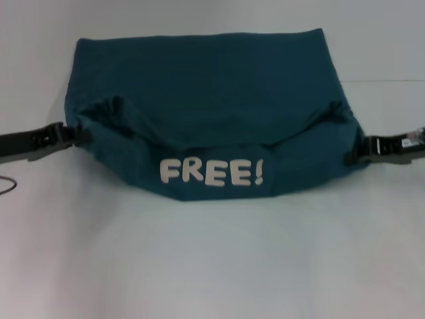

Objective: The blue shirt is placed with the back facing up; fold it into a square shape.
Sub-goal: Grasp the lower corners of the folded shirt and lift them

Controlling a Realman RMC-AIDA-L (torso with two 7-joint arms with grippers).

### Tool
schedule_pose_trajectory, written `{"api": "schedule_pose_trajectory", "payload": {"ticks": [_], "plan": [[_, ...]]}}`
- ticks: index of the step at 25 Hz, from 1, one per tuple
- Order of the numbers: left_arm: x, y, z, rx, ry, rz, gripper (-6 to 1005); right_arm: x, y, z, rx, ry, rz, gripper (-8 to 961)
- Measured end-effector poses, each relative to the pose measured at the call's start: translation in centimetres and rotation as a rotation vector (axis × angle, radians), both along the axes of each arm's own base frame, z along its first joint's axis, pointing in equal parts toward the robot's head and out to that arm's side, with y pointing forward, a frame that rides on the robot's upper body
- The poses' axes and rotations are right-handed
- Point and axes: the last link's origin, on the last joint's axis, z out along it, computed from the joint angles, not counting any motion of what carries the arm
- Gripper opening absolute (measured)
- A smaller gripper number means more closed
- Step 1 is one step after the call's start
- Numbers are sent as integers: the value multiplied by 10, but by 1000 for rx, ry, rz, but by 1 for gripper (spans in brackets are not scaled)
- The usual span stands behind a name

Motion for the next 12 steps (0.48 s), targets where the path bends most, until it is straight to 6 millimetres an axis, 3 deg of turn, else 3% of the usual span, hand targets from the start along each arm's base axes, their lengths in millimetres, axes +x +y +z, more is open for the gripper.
{"api": "schedule_pose_trajectory", "payload": {"ticks": [12], "plan": [[-11,-64,15,-309,-33,-9,42,25,-58,14,-237,73,-68,42]]}}
